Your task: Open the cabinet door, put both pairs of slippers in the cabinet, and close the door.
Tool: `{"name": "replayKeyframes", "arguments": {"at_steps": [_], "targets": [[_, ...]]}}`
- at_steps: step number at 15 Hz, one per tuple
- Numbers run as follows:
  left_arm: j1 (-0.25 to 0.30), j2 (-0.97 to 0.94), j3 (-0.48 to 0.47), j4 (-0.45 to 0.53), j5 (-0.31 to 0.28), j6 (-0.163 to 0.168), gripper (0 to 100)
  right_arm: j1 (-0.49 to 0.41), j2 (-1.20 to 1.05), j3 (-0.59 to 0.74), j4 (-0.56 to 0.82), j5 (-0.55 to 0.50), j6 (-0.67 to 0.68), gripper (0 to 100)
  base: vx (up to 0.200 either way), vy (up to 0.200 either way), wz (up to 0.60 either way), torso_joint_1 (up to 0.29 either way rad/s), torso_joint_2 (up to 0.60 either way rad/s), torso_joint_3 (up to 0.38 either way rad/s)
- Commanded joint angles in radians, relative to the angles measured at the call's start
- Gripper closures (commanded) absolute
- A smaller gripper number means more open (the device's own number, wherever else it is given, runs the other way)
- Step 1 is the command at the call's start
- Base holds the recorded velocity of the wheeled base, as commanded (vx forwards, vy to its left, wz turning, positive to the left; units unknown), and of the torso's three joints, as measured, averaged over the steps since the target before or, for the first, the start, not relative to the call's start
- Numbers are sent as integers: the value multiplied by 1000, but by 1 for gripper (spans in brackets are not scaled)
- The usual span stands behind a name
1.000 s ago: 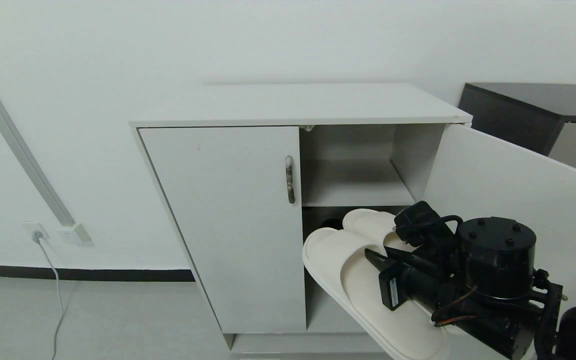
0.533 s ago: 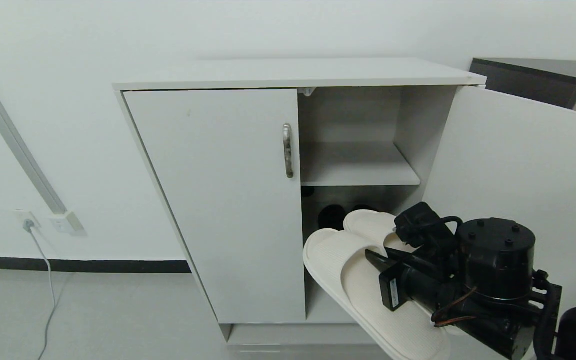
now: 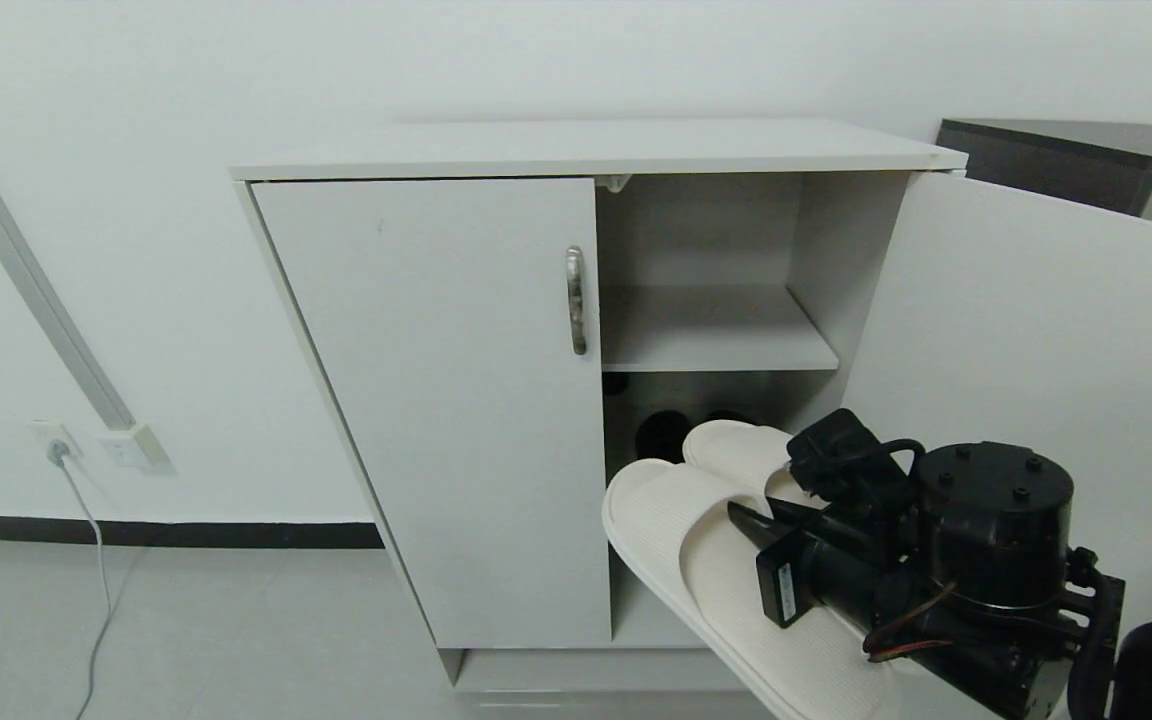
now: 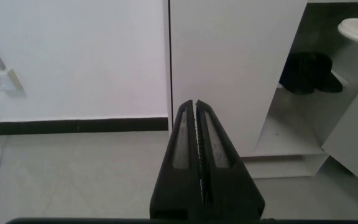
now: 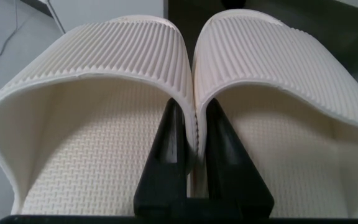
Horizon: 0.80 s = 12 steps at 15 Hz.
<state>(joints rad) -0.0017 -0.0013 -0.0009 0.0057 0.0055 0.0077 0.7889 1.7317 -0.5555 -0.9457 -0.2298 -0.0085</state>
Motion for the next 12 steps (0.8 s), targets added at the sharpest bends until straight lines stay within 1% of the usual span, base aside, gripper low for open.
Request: {"name": "replayKeyframes", "arguments": {"at_steps": [1,6,8,9,10,11,12], "targets": [[0,1,-1,0,1,0,100,0,6,-1,-1,0,-1,100,0,0,-600,2,100,66],[0,1,-1,0,1,2,100,1,6,-3,-2,1,-7,100,0,0,0,0,12,5],[0,1,-1,0,-1,2,100,1,25,-30,-7,-5,-7,100,0,0,0,0,0,0],[0,1,-1,0,-1,2,100,3,35,-46,-21,-29,-7,100,0,0,0,0,0,0],[0,1,-1,0,-1,2,100,24,51,-75,-33,-106,-2,100,0,0,0,0,0,0],[0,1,-1,0,-1,2,100,24,52,-76,-33,-111,-2,100,0,0,0,0,0,0],[0,1,-1,0,-1,2,100,52,91,-167,7,-266,4,100,0,0,0,0,0,0]]}}
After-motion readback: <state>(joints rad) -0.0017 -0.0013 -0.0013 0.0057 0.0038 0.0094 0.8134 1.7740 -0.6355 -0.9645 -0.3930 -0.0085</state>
